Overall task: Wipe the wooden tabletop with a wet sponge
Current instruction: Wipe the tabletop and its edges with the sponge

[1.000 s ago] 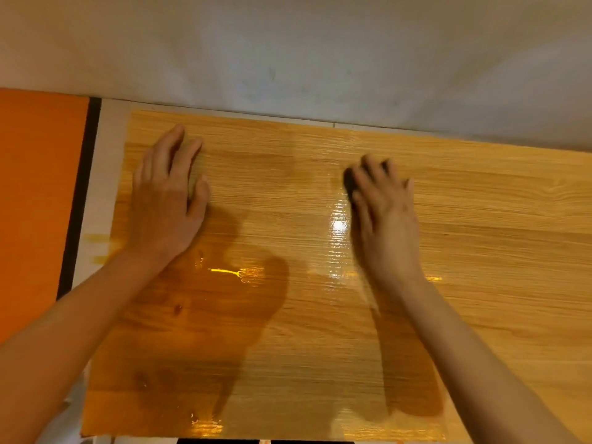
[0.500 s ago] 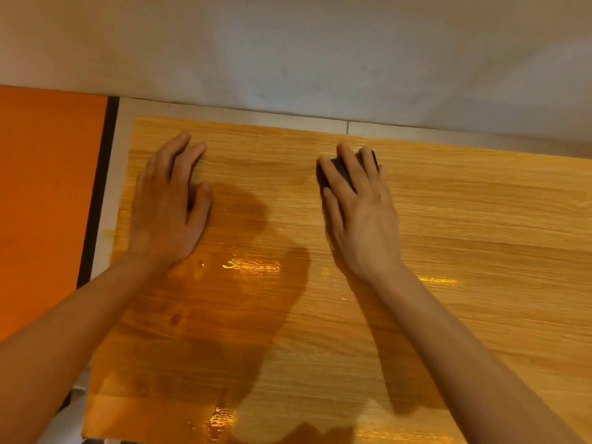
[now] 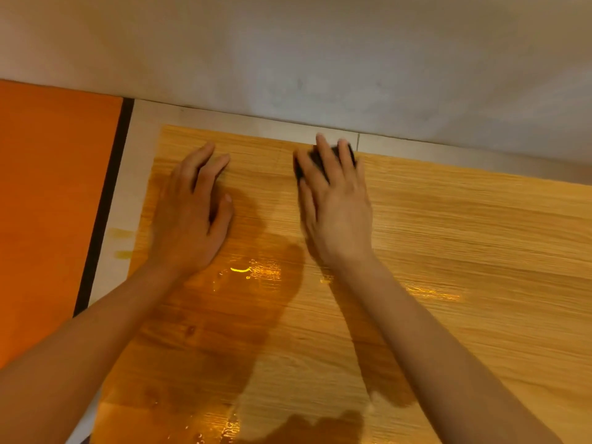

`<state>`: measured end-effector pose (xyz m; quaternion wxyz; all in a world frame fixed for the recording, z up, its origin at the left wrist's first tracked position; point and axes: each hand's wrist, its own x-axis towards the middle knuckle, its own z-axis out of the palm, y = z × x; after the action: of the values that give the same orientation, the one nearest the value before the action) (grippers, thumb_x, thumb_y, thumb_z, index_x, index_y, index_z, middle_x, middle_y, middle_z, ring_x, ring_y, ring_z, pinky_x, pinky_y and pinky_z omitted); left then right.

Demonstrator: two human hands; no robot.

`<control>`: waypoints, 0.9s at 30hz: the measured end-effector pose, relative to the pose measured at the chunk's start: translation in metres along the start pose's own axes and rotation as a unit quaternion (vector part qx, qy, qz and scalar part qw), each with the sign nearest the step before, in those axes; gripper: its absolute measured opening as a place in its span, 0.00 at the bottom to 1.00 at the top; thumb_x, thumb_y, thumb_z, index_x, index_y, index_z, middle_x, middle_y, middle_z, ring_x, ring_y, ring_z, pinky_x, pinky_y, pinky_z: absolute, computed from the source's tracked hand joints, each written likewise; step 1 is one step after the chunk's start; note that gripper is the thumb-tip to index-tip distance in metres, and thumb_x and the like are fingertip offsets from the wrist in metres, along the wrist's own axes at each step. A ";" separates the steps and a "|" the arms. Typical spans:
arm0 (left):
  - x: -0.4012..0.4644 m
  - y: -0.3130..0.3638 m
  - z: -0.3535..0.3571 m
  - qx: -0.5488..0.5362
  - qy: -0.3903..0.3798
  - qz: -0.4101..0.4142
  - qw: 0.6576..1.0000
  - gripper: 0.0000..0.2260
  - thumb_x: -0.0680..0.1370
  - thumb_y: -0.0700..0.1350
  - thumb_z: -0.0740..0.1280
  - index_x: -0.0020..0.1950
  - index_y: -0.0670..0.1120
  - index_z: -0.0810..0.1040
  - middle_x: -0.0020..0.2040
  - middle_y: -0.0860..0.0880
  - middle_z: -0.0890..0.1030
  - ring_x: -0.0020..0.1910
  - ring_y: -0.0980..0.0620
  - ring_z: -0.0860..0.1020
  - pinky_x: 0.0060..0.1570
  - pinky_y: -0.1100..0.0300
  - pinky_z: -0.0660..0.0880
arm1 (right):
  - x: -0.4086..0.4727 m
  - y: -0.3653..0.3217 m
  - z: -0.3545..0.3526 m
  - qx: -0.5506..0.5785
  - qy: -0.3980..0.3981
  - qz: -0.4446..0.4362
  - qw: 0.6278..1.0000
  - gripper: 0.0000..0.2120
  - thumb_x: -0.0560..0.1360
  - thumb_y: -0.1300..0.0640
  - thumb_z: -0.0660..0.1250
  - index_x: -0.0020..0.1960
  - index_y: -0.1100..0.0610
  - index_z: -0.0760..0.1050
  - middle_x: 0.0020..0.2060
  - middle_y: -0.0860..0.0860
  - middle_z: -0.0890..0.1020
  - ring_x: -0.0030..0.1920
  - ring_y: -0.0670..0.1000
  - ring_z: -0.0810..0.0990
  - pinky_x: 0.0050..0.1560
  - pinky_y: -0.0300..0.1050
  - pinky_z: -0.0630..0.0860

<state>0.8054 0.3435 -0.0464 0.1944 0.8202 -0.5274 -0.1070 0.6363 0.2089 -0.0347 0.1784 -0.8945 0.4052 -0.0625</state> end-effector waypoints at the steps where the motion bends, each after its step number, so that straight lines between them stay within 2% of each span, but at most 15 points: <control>1: 0.000 0.000 0.000 0.000 0.000 -0.002 1.000 0.24 0.82 0.49 0.59 0.77 0.41 0.66 0.78 0.41 0.63 0.76 0.40 0.63 0.73 0.41 0.64 | 0.017 -0.003 0.002 0.007 0.014 0.018 1.000 0.20 0.83 0.52 0.51 0.74 0.50 0.63 0.76 0.52 0.60 0.77 0.57 0.52 0.77 0.57 0.50; 4: 0.000 0.001 0.001 -0.006 -0.004 -0.008 1.000 0.24 0.83 0.50 0.59 0.77 0.42 0.65 0.79 0.42 0.62 0.77 0.41 0.63 0.73 0.42 0.64 | -0.001 -0.013 0.010 0.011 0.030 0.036 0.999 0.21 0.83 0.53 0.54 0.75 0.51 0.62 0.77 0.53 0.59 0.78 0.57 0.51 0.77 0.59 0.51; 8: 0.000 0.001 0.001 -0.005 0.000 -0.003 1.000 0.24 0.83 0.49 0.60 0.77 0.42 0.65 0.79 0.42 0.62 0.76 0.41 0.63 0.72 0.42 0.65 | -0.082 -0.025 0.018 -0.015 -0.012 -0.037 0.999 0.31 0.77 0.57 0.67 0.76 0.50 0.57 0.78 0.52 0.56 0.78 0.56 0.47 0.77 0.60 0.51; 11: -0.001 0.000 0.002 -0.004 0.003 -0.003 1.000 0.24 0.83 0.50 0.59 0.77 0.43 0.65 0.79 0.42 0.62 0.76 0.41 0.63 0.73 0.44 0.64 | -0.035 -0.026 0.019 -0.018 0.002 -0.035 0.999 0.23 0.82 0.53 0.58 0.75 0.51 0.60 0.76 0.54 0.59 0.78 0.57 0.51 0.77 0.58 0.50; 14: -0.001 0.000 0.004 -0.001 0.005 -0.004 1.000 0.24 0.83 0.51 0.59 0.77 0.43 0.65 0.78 0.42 0.63 0.76 0.42 0.64 0.73 0.45 0.64 | 0.027 -0.024 0.013 -0.009 0.000 -0.009 1.000 0.21 0.83 0.49 0.50 0.75 0.51 0.60 0.76 0.54 0.60 0.77 0.58 0.54 0.78 0.57 0.48; 17: 0.000 0.000 0.004 0.000 0.008 0.003 1.000 0.23 0.83 0.50 0.58 0.77 0.43 0.66 0.78 0.42 0.63 0.75 0.42 0.64 0.73 0.45 0.64 | 0.030 0.006 0.002 -0.042 0.009 -0.031 0.999 0.21 0.83 0.48 0.50 0.74 0.50 0.63 0.71 0.55 0.68 0.71 0.58 0.66 0.77 0.57 0.47; 20: 0.000 0.000 0.004 0.007 0.009 0.003 1.000 0.23 0.83 0.49 0.58 0.77 0.43 0.66 0.78 0.42 0.64 0.76 0.42 0.64 0.74 0.44 0.64 | 0.011 0.067 -0.026 -0.078 0.039 0.020 0.996 0.20 0.82 0.49 0.52 0.72 0.52 0.66 0.62 0.56 0.74 0.62 0.59 0.72 0.76 0.59 0.53; 23: 0.001 0.000 0.004 0.008 0.011 0.001 1.000 0.23 0.83 0.49 0.58 0.76 0.43 0.66 0.77 0.42 0.64 0.75 0.42 0.65 0.73 0.49 0.63 | -0.001 0.113 -0.053 -0.094 0.038 0.081 0.992 0.18 0.83 0.51 0.52 0.68 0.56 0.69 0.56 0.60 0.75 0.56 0.62 0.71 0.69 0.60 0.63; 25: 0.001 0.000 0.003 0.012 0.015 0.003 1.000 0.22 0.83 0.49 0.58 0.76 0.43 0.66 0.77 0.42 0.64 0.75 0.42 0.65 0.73 0.50 0.63 | 0.006 0.113 -0.058 -0.091 0.045 0.119 0.988 0.17 0.83 0.52 0.52 0.63 0.58 0.72 0.53 0.62 0.77 0.52 0.63 0.72 0.61 0.58 0.68; 27: 0.001 0.000 0.002 0.019 0.020 0.001 1.000 0.22 0.83 0.48 0.58 0.76 0.43 0.66 0.77 0.42 0.64 0.74 0.42 0.65 0.72 0.50 0.63 | 0.021 0.094 -0.053 -0.078 0.045 0.124 0.988 0.18 0.83 0.51 0.50 0.58 0.59 0.75 0.51 0.62 0.78 0.50 0.64 0.75 0.54 0.57 0.69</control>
<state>0.8049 0.3424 -0.0484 0.1894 0.8250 -0.5263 -0.0803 0.5710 0.1220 -0.0210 0.0955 -0.8447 0.5244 -0.0484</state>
